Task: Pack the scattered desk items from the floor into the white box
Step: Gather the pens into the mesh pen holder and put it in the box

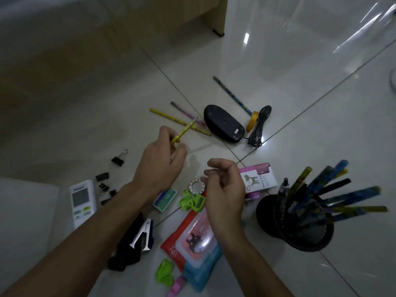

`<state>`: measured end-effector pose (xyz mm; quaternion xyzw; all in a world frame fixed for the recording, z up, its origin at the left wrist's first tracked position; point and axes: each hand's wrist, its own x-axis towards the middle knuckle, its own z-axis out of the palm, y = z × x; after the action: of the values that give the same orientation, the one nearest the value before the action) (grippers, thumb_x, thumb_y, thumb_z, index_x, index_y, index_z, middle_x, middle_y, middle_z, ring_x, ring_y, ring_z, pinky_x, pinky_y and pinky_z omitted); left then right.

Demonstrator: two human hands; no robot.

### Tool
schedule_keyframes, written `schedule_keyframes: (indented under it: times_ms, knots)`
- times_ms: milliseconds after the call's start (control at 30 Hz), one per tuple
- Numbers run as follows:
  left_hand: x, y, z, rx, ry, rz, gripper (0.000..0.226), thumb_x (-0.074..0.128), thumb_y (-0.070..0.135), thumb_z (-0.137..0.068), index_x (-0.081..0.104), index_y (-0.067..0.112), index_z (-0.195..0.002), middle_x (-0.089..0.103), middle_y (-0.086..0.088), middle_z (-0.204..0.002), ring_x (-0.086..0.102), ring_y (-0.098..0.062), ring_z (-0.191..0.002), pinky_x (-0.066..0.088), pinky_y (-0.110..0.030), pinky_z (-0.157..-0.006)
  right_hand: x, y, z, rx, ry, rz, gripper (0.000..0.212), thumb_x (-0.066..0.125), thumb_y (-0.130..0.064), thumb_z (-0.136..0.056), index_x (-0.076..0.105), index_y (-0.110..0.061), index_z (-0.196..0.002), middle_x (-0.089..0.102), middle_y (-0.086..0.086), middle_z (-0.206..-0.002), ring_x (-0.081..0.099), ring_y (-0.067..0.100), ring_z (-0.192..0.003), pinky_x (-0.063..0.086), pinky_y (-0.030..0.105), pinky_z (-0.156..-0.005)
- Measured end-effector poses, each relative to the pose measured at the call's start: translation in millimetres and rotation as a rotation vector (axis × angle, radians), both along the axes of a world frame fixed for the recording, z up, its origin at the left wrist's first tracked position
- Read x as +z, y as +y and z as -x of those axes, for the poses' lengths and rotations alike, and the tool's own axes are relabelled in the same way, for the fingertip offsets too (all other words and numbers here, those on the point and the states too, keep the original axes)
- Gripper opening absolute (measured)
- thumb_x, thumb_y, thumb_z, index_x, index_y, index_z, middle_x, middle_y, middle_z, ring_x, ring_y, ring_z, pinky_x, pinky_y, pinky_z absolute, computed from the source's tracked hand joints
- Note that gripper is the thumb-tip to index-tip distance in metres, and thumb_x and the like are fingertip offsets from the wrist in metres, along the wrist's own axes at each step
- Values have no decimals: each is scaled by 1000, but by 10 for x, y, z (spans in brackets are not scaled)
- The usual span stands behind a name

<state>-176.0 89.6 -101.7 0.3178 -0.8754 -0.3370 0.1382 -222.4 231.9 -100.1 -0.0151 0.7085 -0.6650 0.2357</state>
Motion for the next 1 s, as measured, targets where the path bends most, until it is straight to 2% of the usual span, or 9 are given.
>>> schedule_keyframes:
  times_ms: [133,200,400,500,600,767,867,933,1000]
  knots:
    - [-75,-369,237,-144,-172,295,28,58,27,-94,60,23,-122,61,-2,-111,63,-24,-87,44,-30,-66,30,-102,-6,-4,-34,-2,32,52,2,-93,66,-26,-94,69,-1,-83,69,23,-78,56,31,-68]
    - [-122,-504,326,-213,-261,360,32,58,28,-95,61,26,-126,56,0,-126,63,-28,-96,47,-34,-69,48,-108,-11,13,-34,-9,32,52,2,-93,66,-26,-95,70,-7,-82,69,16,-77,56,31,-68]
    - [-281,-485,126,-305,-288,508,29,38,36,-100,58,17,-104,58,-5,-101,51,-27,-89,38,-39,-69,147,-5,70,22,-52,21,28,51,4,-94,65,-20,-97,66,-5,-80,60,-2,-64,52,18,-60]
    - [-240,-389,39,-208,-159,453,29,32,29,-97,56,12,-98,57,-9,-83,48,-29,-75,25,-36,-66,152,8,70,3,-73,22,28,52,4,-94,66,-20,-97,66,-6,-79,61,0,-65,52,21,-62]
    - [-15,-472,317,-144,-80,419,33,34,39,-94,53,12,-99,49,4,-68,47,-27,-60,32,-36,-64,140,-11,25,2,-101,6,28,54,2,-94,66,-23,-96,69,-4,-81,65,7,-71,55,26,-67]
    - [3,-696,708,-423,-294,312,67,43,56,-78,43,28,-139,70,6,-97,65,-20,-87,37,-42,-93,176,73,61,29,-127,1,28,53,3,-94,67,-21,-96,67,-5,-72,61,-1,-61,52,19,-58]
    - [-144,-768,662,-536,-299,418,53,52,49,-74,56,31,-123,68,6,-96,63,-22,-90,32,-37,-82,171,115,82,10,-126,-31,31,53,0,-94,68,-27,-95,71,-1,-77,63,6,-66,53,25,-59]
    - [-171,-785,617,-516,-235,562,32,50,48,-83,63,28,-105,65,4,-88,61,-25,-84,30,-36,-73,172,115,88,2,-133,-33,31,53,0,-94,69,-27,-95,71,1,-80,64,11,-69,53,29,-62]
    - [-203,-786,515,-534,-216,690,32,42,45,-92,64,23,-99,61,-2,-88,58,-28,-81,30,-38,-70,182,95,82,-4,-144,-27,31,53,0,-94,69,-26,-95,71,-1,-79,64,11,-71,54,30,-64]
